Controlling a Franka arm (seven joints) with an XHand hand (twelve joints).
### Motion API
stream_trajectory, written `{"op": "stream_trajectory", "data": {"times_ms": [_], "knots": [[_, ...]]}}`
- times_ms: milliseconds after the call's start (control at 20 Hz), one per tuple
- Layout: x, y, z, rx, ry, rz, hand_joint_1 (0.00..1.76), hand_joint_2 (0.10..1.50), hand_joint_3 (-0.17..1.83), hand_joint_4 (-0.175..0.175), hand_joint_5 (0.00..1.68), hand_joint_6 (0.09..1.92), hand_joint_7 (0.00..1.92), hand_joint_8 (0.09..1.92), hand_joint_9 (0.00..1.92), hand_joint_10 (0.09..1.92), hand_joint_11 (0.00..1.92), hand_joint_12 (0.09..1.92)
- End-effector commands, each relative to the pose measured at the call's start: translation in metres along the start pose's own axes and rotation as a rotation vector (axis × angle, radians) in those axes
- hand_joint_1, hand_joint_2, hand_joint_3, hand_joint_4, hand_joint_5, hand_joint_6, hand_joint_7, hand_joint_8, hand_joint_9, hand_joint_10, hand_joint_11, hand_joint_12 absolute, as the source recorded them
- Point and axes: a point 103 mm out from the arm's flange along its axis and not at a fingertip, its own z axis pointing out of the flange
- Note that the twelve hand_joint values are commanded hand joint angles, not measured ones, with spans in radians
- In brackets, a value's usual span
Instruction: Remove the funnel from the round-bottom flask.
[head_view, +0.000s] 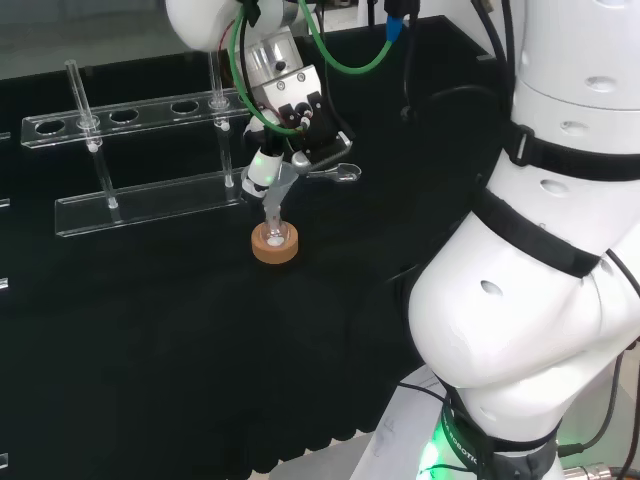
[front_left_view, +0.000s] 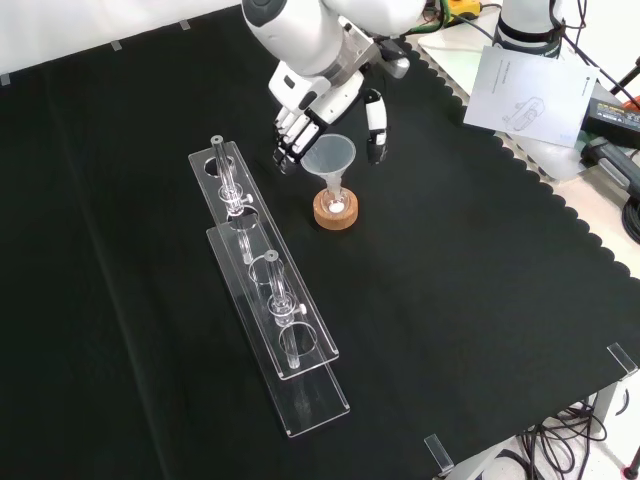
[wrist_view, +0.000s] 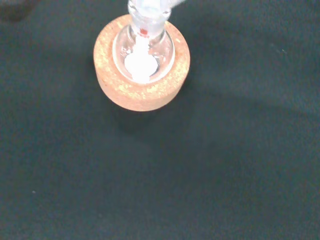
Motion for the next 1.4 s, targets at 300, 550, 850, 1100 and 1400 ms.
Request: {"op": "stream_trajectory", "data": {"times_ms": [300,550,850,1100,1400], "knots": [[-0.007,0.013,0.013,0.006,-0.012,0.000,0.64,0.70,0.20,-0.012,0.08,0.09,0.00,0.42,0.09,0.86,0.20,1.49],[-0.005,0.014,0.013,-0.012,-0.022,0.001,0.65,0.70,0.22,-0.015,0.18,0.09,0.05,0.61,0.27,0.78,0.25,1.46],[-0.004,0.016,0.015,-0.005,-0.033,-0.001,0.67,0.71,0.28,-0.020,0.35,0.09,0.22,0.67,0.58,0.64,0.41,1.37],[-0.004,0.015,0.015,-0.039,-0.055,-0.003,0.69,0.71,0.33,-0.020,0.45,0.09,0.34,0.67,0.74,0.55,0.49,1.32],[-0.004,0.004,0.004,-0.174,-0.110,0.017,0.74,0.72,0.40,-0.023,0.57,0.09,0.57,0.66,1.00,0.49,0.58,1.27]]}}
